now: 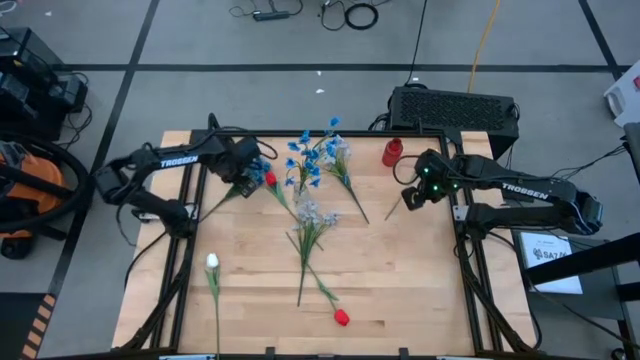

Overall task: Sort flowers into vase by color
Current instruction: Put the blue flowers into the transparent vase

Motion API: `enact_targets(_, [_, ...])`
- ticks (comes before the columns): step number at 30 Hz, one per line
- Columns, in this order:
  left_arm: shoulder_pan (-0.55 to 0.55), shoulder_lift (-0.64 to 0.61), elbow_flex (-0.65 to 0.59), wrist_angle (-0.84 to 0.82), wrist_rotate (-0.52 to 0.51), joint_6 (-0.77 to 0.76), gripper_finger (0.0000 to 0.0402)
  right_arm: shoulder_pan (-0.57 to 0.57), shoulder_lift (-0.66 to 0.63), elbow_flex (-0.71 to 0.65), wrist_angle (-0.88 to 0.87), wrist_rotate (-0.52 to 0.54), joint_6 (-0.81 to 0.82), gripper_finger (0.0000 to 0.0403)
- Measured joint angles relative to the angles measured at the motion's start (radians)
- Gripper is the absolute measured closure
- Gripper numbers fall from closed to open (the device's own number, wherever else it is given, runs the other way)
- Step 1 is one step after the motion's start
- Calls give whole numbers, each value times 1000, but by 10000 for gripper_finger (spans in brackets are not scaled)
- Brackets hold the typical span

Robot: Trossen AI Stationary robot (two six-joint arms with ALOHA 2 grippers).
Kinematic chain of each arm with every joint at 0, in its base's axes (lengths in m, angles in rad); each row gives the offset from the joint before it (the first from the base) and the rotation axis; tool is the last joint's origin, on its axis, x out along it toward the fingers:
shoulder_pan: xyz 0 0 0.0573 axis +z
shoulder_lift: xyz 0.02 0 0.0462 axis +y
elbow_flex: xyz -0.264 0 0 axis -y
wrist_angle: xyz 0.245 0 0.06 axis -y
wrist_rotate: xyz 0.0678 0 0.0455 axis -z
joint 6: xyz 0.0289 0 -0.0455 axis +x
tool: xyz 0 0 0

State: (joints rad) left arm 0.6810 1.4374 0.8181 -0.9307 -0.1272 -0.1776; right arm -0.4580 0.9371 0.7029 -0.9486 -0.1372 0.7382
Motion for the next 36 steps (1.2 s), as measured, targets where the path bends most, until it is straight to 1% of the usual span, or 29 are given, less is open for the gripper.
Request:
enact_targets(4, [37, 53, 0, 2, 73, 95, 175, 0, 0, 0, 13, 4, 54, 140])
enact_targets(11, [51, 141, -31, 54, 71, 200, 175, 0, 0, 0, 66, 8, 90, 140])
enact_targets(14, [51, 174, -31, 55, 77, 211, 180, 0, 0, 0, 77, 41, 94, 140])
enact_targets(16, [49, 187, -30, 54, 93, 212, 198, 0, 0, 0, 82, 60, 116, 140])
enact_targets(18, [46, 192, -31, 54, 95, 212, 232, 0, 0, 0, 84, 61, 132, 140])
enact_targets(20, [44, 192, -32, 54, 97, 212, 278, 0, 0, 0, 91, 61, 136, 140])
enact_targets(23, [43, 193, -32, 54, 94, 212, 360, 0, 0, 0, 101, 62, 137, 140])
enact_targets(24, [44, 193, -33, 54, 88, 211, 378, 0, 0, 0, 105, 63, 136, 140])
enact_targets(25, [44, 193, -33, 54, 82, 211, 385, 0, 0, 0, 108, 63, 136, 140])
enact_targets(27, [44, 194, -29, 50, 76, 201, 385, 0, 0, 0, 108, 63, 137, 140])
enact_targets(30, [45, 178, -9, 24, 74, 137, 387, 0, 0, 0, 108, 63, 136, 140])
enact_targets(32, [45, 135, -3, 1, 70, 128, 389, 0, 0, 0, 108, 63, 134, 140])
enact_targets(36, [48, -21, 7, -17, 82, 104, 390, 0, 0, 0, 108, 63, 130, 140])
